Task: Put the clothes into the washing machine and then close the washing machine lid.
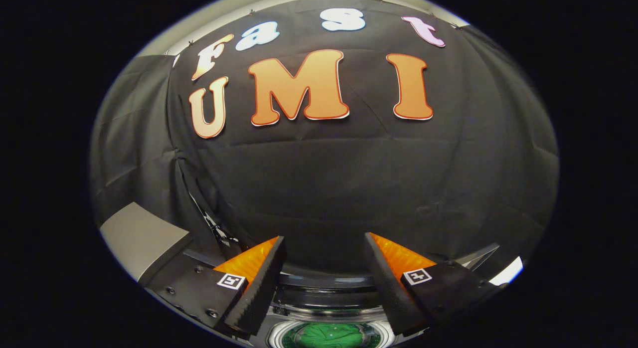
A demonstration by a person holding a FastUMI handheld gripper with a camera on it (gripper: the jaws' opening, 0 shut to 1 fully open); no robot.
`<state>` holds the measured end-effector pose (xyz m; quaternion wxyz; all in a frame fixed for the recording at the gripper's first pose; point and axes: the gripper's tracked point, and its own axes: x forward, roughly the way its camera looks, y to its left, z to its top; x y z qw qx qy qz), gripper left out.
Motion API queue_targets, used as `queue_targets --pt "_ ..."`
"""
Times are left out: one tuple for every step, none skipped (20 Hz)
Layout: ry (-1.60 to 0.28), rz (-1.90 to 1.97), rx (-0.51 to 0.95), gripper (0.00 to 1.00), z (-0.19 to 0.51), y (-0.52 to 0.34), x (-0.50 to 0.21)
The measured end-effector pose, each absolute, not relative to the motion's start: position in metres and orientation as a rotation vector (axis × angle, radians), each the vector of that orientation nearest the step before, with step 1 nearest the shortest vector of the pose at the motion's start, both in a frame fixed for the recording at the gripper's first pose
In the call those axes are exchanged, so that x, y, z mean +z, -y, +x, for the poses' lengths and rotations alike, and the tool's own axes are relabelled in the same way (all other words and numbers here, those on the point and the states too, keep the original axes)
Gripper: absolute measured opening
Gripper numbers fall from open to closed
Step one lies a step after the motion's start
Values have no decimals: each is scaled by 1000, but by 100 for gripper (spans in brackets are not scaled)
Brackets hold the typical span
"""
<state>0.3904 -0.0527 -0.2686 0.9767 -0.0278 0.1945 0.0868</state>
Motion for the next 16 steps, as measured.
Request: queue_targets --pt "-389 -55 174 99 387 53 -268" --pt "-391 -58 172 99 382 53 -269" --pt "-392 -59 171 99 377 54 -269" --pt "-393 -58 171 99 370 54 -268" --pt "-395 -59 171 99 365 54 -268" --pt "-398 -59 170 99 360 55 -270" --pt "-399 -59 168 99 354 55 -270" --pt "-400 -60 167 99 347 56 -269" --pt "-401 -61 166 99 341 57 -270" --pt "-403 -61 165 99 335 56 -271" --pt "-407 -62 164 99 329 57 -271" --pt "-412 -62 164 99 323 57 -274" --pt "-422 -61 161 99 318 58 -275" --pt "-435 -60 158 99 312 59 -276" --pt "-444 -59 155 99 306 59 -278" --pt "-451 -60 152 99 301 60 -279"
